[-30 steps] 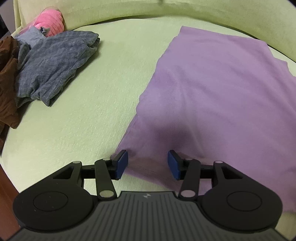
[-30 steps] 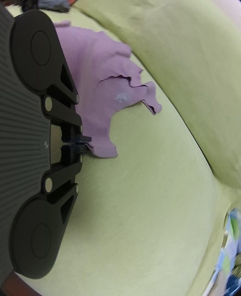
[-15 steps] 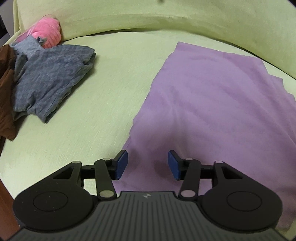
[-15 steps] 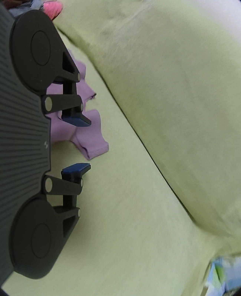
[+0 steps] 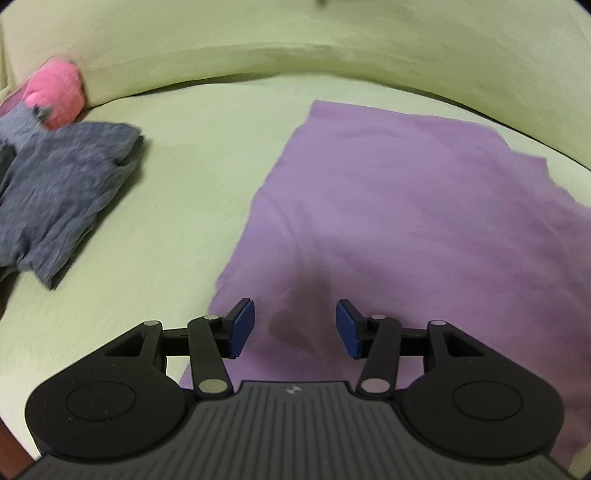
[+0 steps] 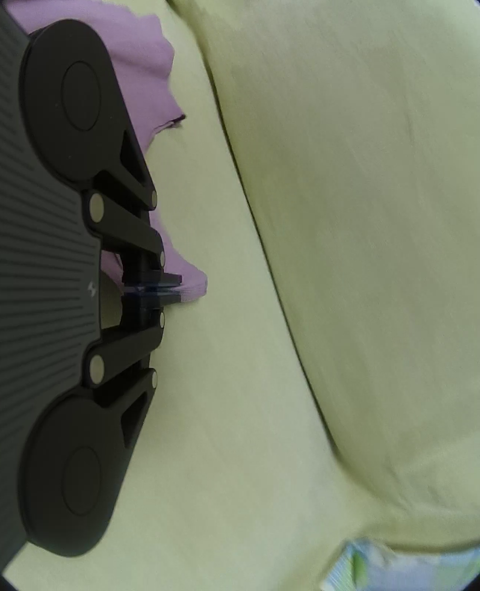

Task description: Fold clothes

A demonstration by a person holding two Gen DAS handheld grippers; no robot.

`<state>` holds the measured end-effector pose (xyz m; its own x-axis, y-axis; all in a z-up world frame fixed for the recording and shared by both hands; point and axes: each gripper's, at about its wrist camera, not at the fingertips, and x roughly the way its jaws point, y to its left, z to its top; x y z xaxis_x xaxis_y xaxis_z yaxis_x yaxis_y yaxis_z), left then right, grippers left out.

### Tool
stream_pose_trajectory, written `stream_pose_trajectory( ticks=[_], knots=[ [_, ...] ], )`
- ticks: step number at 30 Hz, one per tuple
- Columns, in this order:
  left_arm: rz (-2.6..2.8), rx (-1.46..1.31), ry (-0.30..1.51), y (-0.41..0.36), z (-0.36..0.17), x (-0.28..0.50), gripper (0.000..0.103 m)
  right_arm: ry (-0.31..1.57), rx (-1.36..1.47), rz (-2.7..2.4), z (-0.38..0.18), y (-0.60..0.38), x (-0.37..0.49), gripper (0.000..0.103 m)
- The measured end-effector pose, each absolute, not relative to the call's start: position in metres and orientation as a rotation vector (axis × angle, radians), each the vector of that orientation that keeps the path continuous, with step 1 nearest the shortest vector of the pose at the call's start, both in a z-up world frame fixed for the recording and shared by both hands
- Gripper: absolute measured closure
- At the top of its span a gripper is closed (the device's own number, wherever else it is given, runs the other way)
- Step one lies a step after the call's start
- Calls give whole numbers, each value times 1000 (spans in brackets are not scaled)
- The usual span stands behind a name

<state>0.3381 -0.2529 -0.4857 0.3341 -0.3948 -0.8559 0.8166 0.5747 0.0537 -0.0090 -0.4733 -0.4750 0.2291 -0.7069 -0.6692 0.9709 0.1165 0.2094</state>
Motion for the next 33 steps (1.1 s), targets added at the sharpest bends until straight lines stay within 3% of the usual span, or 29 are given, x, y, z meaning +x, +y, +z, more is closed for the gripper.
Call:
stream_pose_trajectory(
  ticks=[2,5,8,12,22,26,28,29,30,33],
  knots=[
    [-852,555,929,-260,-491,334,48,497,678,-1328,-479,-475,-15,102],
    [-854,592,899,-263,-494,327,48,524,635,-1378,-473,-468,-24,83],
    [-832,614,875,-259,-490,327,48,483,639,-1373,-458,-451,-34,77],
    [-825,589,886,-240,-482,329,47,391,711,-1285,-437,-391,-54,59],
    [-795,566,909,-179,-473,317,47,365,987,-1206,-479,-218,-79,57],
    [-799,534,919,-160,-465,313,47,281,1000,-1232,-494,-225,-86,55],
    [-796,529,920,-154,-463,311,47,243,1017,-1251,-496,-231,-81,55],
    [-795,523,927,-152,-463,311,47,252,1015,-1241,-497,-237,-78,69],
    [-795,518,935,-150,-463,311,47,262,1013,-1229,-499,-243,-75,98],
    [-792,524,935,-149,-460,308,47,310,954,-1232,-499,-256,-68,99]
  ],
)
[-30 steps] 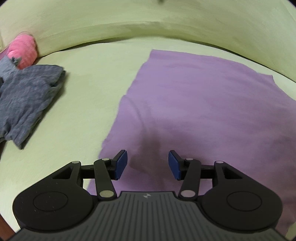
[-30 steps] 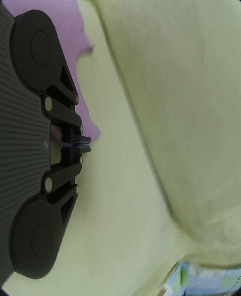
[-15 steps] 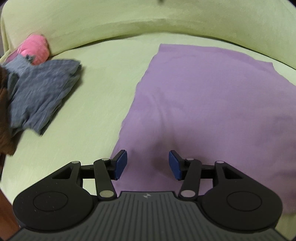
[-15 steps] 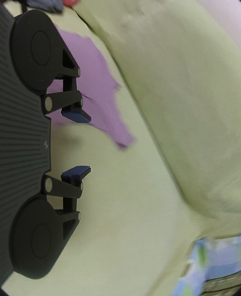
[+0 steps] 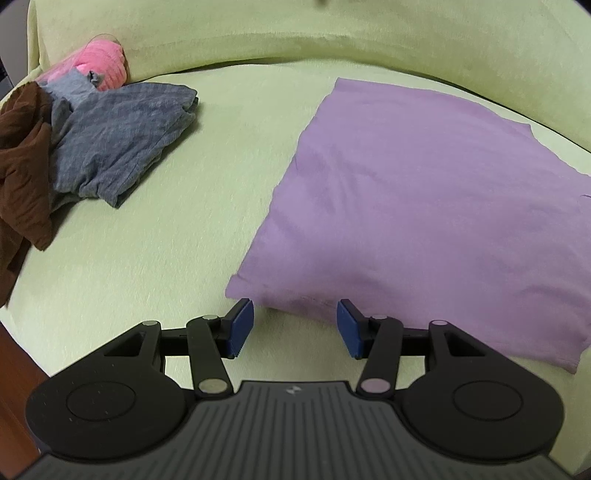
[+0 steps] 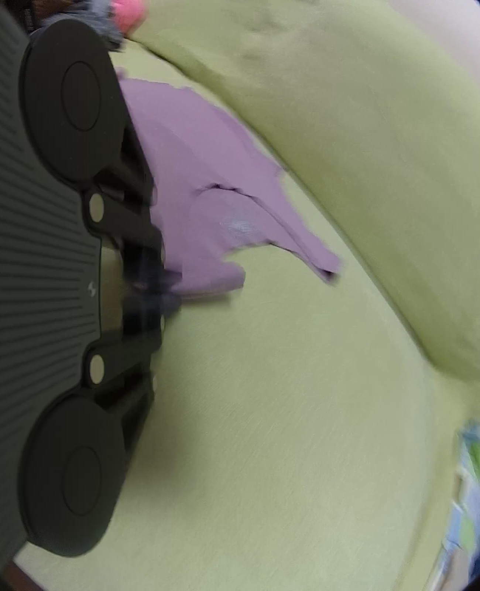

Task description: Fold clothes

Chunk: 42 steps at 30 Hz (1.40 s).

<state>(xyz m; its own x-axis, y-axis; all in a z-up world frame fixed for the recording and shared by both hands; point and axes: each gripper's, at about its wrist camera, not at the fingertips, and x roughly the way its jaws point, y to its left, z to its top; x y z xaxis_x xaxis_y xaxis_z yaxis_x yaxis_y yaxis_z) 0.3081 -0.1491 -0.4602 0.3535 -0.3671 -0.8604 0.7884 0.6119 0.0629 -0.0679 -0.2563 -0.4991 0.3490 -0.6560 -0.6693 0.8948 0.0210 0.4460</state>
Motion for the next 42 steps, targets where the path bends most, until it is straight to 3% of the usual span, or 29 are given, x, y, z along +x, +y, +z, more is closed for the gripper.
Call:
stream_pose_trajectory(
  ticks=[8,11,12,13,14,15,18,24,30,38,42],
  knots=[
    [-796,533,934,-150,-456,302,47,397,814,-1278,-477,-294,-84,100],
    [-801,553,938,-153,-459,297,47,458,867,-1268,-484,-311,-91,96],
    [-805,565,939,-154,-461,295,47,477,902,-1263,-486,-314,-94,92],
    [-808,570,938,-154,-462,293,47,475,907,-1281,-483,-310,-97,82],
    [-812,575,936,-154,-463,292,47,470,909,-1301,-480,-306,-101,58],
    [-813,578,936,-154,-463,292,46,452,908,-1318,-476,-296,-106,53],
    [-814,589,937,-155,-466,294,46,329,979,-1302,-480,-286,-123,54],
    [-793,581,924,-156,-462,303,46,253,1138,-1190,-490,-285,-107,56],
    [-784,560,939,-152,-465,313,44,365,1177,-929,-511,-251,-21,57],
    [-798,493,1016,-130,-462,326,43,352,1136,-950,-512,-250,10,57],
    [-874,324,1110,-110,-464,326,33,355,1119,-944,-512,-250,10,57]
  ],
)
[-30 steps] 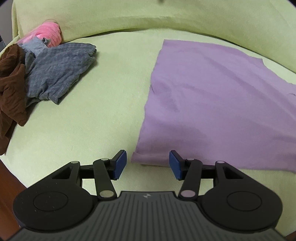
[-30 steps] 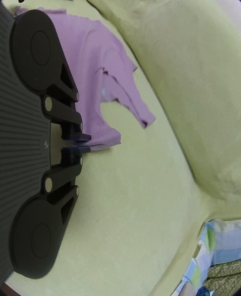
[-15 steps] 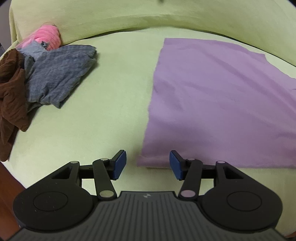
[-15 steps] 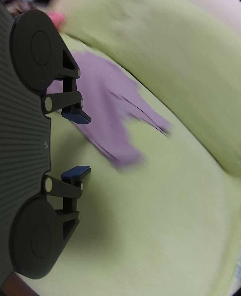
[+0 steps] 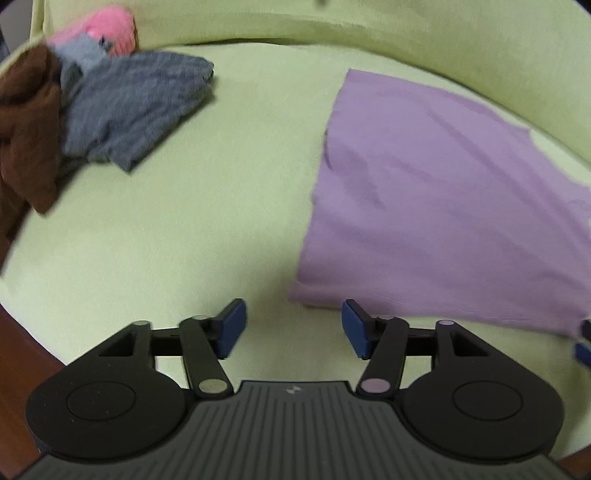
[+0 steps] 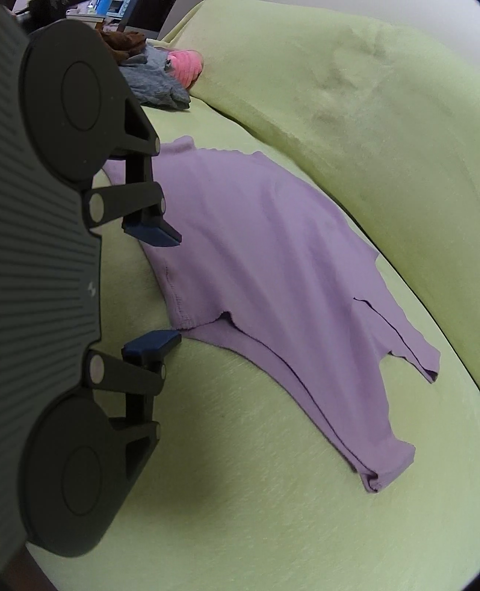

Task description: Fold clothes

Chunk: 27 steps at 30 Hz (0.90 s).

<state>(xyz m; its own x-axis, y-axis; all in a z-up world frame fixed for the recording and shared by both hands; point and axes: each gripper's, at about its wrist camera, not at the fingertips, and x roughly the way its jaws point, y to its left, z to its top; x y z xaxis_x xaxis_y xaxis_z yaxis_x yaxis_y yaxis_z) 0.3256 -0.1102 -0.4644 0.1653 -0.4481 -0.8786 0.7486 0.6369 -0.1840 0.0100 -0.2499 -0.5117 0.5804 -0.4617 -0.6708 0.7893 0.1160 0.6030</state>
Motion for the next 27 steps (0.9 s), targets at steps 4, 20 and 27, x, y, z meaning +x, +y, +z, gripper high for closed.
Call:
stream_pose_trajectory(
  ticks=[4,20,27],
  knots=[
    [-833,-60,1407,-87,-502,358,35,378,1074,-933,-511,-245,13,57],
    [-624,-518,1482,-100,-532,384,84,368,1046,-931,-510,-247,20,47],
    [-612,-485,1450,-91,-539,375,102,354,1055,-937,-511,-249,24,76]
  ],
)
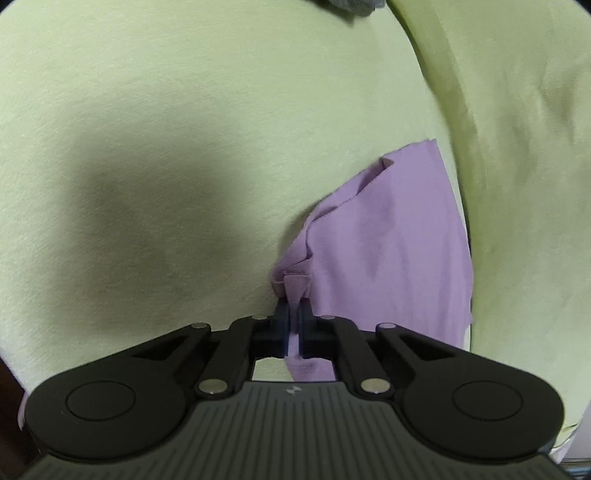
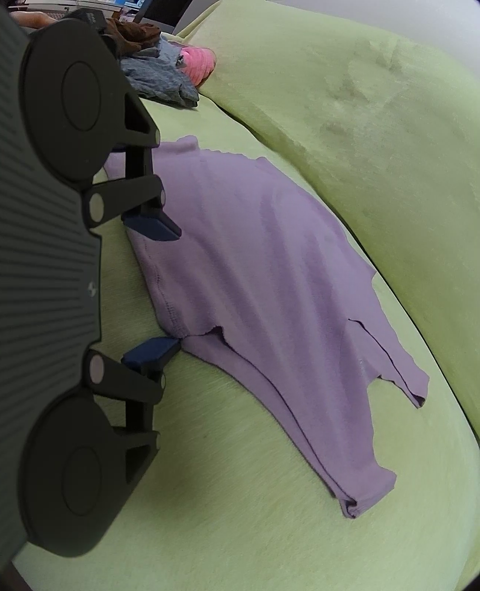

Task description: Fold clothes

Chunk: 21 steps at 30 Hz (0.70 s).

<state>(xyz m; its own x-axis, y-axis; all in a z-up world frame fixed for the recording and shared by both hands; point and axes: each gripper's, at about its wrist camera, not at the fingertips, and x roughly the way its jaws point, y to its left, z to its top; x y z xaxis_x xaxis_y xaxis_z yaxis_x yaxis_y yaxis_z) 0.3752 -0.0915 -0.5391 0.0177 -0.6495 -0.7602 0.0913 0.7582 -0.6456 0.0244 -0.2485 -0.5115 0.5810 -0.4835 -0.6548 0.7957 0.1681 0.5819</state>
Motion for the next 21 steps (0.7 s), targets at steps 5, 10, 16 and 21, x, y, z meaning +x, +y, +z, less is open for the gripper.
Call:
stream_pose_trajectory(
  ticks=[5,10,16,21],
  knots=[
    [-605,-444,1432,-86,-534,376,102,330,1113,-944,-519,-250,24,97],
    [-614,-406,1394,-78,-528,380,103,341,1100,-934,-513,-245,22,101],
    [-629,-337,1321,-77,-512,381,103,411,1079,-910,-493,-235,26,102],
    [-625,-285,1306,-67,-508,373,103,544,1070,-943,-497,-230,31,102]
  ],
)
